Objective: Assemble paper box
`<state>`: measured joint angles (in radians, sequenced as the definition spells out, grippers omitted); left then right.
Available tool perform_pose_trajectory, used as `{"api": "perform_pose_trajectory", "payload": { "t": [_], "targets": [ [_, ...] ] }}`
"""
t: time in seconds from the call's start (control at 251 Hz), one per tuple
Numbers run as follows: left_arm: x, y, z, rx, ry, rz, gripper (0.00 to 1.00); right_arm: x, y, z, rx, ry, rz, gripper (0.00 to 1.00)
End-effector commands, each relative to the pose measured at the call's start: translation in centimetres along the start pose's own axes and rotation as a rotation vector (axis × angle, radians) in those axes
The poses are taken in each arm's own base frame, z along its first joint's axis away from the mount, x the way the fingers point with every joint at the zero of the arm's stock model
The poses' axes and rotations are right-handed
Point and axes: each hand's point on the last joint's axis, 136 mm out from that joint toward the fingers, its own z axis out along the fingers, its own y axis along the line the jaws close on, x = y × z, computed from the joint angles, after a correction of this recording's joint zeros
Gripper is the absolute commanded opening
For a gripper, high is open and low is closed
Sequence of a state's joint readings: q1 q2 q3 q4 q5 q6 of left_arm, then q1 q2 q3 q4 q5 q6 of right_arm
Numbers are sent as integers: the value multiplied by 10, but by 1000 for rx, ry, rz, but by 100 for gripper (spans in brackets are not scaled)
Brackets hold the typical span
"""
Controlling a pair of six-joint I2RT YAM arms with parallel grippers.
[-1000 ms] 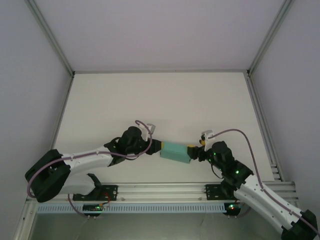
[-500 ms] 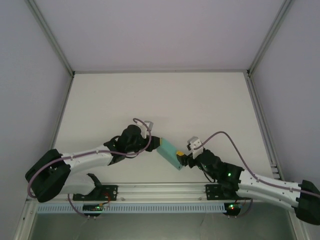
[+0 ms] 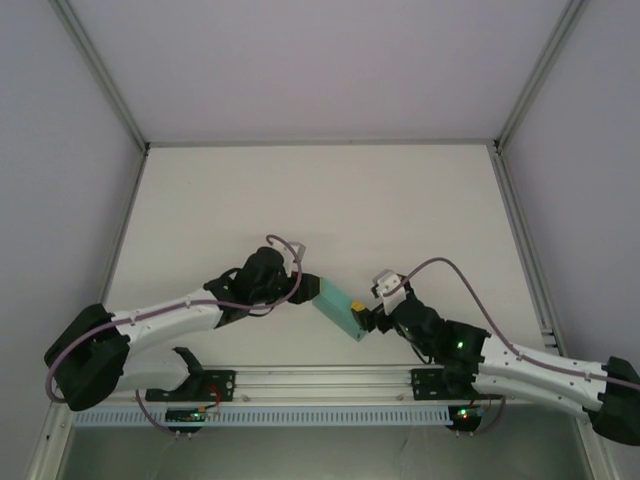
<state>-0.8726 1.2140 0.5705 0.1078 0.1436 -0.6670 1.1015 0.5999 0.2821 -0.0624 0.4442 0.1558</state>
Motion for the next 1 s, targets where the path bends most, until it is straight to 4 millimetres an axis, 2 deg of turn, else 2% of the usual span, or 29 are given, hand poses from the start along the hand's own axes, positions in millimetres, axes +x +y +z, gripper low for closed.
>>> {"api": "perform_pose_trajectory", "payload": {
  "t": [0.0,0.024,0.1,0.18,0.231,0.339,0.455,0.651,0.842,0.994],
  "targets": [
    [-12,-6,-12,-39,-5,60,58,-22,7,-10,-79,39,-1,92],
    [-16,-8,-13,-37,-10,69,65,-27,8,-10,-88,47,7,93],
    [-25,-13,-18,-43,-31,90,73,-36,8,-10,-99,87,24,94],
    [-33,-13,-23,-64,-58,108,86,-39,14,-7,-134,148,18,95],
    [-37,-11,-27,-85,-72,115,100,-36,22,-3,-171,200,0,95],
    [-46,2,-40,-165,-112,117,99,-35,31,8,-191,304,-40,95],
    [-51,32,-60,-303,-164,92,99,-28,40,16,-212,436,-72,95],
    [-41,69,-86,-404,-215,28,100,1,48,27,-209,661,-166,90],
    [-30,89,-100,-430,-255,-21,100,15,65,31,-282,743,-232,84],
    [-29,96,-103,-442,-269,-30,100,27,58,35,-248,813,-296,73]
  ]
}}
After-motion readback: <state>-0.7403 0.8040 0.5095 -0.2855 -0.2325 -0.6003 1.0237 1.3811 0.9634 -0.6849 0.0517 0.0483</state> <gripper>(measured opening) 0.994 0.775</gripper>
